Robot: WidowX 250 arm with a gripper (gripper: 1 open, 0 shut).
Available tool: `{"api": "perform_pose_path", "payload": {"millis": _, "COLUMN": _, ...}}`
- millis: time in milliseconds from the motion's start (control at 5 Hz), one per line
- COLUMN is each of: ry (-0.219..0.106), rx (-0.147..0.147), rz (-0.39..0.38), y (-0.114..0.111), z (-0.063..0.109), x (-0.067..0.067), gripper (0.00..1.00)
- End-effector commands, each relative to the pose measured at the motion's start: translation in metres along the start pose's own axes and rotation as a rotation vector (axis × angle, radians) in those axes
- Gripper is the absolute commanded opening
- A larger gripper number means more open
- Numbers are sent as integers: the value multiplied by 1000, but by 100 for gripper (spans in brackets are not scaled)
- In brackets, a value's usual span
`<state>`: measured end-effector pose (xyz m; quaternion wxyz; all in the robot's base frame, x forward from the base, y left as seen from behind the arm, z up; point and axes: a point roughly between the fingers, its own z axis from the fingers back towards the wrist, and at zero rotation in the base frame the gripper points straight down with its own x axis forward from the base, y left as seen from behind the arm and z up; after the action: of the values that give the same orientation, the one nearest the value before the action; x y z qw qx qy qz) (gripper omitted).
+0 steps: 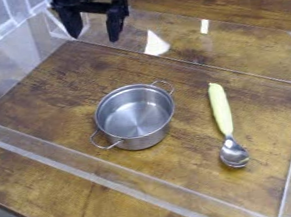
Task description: Move the green spoon to the right
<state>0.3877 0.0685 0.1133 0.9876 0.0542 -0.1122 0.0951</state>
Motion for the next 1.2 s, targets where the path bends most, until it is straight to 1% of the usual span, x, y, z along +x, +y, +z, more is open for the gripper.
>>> {"api": "perform_pose_path", "payload": {"millis": 0, "ry": -36, "rx": -5, "rz": -18, "y": 13, "z": -2, "x": -2, "gripper": 100}}
{"api": "perform_pose_path", "payload": {"millis": 200, "ry": -45, "rx": -2, "rz": -56, "y": 23, "z": 5, "x": -4, "gripper": 100}}
{"api": "perform_pose_path", "payload": {"millis": 400, "ry": -47, "rx": -1, "rz": -68, "y": 32, "z": 12, "x": -7, "gripper": 100}}
{"api": "perform_pose_path", "payload": {"millis": 800, "ry": 33, "rx": -8, "rz": -88, "y": 30, "z": -23, "x": -24, "gripper": 100}}
{"api": "perform_pose_path", "payload": {"millis": 1000, "ry": 76, "rx": 0, "rz": -9, "y": 26, "z": -29, "x": -36, "gripper": 100}}
